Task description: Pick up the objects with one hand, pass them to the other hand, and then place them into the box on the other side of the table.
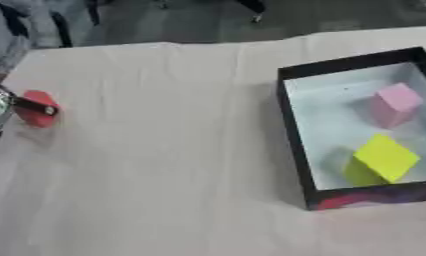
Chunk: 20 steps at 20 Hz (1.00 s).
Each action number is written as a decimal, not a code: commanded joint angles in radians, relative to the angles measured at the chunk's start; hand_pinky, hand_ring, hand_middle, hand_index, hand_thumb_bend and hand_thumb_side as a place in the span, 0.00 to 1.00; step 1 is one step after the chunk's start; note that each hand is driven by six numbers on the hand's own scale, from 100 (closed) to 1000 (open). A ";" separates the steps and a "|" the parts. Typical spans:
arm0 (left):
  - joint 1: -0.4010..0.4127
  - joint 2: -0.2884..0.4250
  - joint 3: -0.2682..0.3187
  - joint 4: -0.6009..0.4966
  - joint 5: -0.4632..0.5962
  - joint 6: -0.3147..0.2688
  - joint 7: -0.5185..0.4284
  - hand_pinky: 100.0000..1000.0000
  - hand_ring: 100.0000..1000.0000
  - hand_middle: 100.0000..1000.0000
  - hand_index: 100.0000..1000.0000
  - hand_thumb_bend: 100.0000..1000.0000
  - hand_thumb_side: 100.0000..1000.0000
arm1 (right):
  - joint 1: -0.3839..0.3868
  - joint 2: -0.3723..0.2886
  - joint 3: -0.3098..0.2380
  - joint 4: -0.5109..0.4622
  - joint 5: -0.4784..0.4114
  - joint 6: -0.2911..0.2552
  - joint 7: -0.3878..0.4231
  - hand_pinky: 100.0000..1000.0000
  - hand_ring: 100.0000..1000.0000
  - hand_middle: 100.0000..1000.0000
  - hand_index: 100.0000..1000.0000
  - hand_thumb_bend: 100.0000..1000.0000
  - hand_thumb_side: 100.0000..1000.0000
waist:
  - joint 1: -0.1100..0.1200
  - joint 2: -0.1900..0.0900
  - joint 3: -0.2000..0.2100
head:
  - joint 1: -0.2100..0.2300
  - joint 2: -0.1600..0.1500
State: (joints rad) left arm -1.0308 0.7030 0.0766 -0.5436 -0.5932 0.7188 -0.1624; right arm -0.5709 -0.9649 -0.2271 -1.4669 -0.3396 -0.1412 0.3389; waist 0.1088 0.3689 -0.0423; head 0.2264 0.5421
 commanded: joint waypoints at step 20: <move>0.001 0.072 -0.110 -0.384 -0.002 -0.101 -0.064 0.82 0.81 0.69 0.53 0.18 0.00 | -0.008 -0.032 0.011 -0.007 -0.060 0.025 0.015 1.00 1.00 0.69 1.00 0.51 0.18 | -0.026 -0.104 0.044 | -0.098 0.058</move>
State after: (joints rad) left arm -1.0190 0.7220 -0.0224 -0.8643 -0.5944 0.6351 -0.2145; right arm -0.5638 -0.9643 -0.2132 -1.4554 -0.3874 -0.1204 0.3525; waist 0.1034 0.3077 0.0015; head 0.1370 0.5930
